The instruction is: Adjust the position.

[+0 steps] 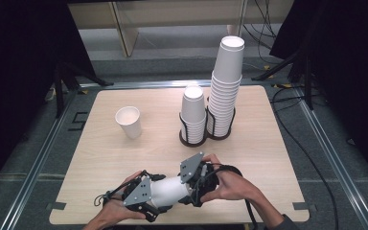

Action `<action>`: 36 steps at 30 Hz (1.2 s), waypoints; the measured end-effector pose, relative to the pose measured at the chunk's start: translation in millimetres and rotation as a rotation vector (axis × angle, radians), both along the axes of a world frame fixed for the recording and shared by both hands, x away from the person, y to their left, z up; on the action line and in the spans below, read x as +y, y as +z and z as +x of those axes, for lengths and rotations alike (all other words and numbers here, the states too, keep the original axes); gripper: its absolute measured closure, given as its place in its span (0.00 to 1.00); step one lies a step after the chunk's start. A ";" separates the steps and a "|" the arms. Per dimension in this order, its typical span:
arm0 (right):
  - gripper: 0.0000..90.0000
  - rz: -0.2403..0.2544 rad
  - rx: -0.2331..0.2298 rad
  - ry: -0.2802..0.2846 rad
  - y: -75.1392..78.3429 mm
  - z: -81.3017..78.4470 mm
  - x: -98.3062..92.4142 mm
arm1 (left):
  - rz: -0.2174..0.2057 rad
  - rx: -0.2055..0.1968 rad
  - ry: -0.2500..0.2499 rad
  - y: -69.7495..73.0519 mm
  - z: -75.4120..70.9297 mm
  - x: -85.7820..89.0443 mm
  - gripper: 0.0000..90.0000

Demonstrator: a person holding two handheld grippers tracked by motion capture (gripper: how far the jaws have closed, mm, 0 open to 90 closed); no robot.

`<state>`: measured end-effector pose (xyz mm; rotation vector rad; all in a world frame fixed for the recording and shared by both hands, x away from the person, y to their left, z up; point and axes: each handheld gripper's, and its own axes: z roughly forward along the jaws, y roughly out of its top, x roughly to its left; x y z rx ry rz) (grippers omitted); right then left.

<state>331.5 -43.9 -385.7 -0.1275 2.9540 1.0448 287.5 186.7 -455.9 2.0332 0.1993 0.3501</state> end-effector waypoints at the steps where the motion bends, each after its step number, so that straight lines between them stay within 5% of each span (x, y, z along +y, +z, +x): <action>1: 0.28 0.014 0.003 -0.005 1.5 1.3 -2.3 | -0.009 0.009 0.002 1.6 -0.3 1.0 0.10; 14: 0.29 0.158 0.120 -0.010 5.5 11.4 -18.9 | -0.180 0.039 0.000 5.9 1.7 4.9 0.09; 26: 0.29 0.155 0.138 -0.011 5.2 13.3 -22.7 | -0.135 0.018 -0.001 10.6 -1.2 4.6 0.17; 29: 0.27 0.112 0.102 -0.024 6.4 9.9 -19.9 | -0.100 0.019 0.007 10.6 -1.9 3.4 0.18; 36: 0.22 -0.093 -0.120 -0.051 16.2 -9.2 -5.1 | 0.034 0.024 0.035 10.0 -3.2 -1.6 0.19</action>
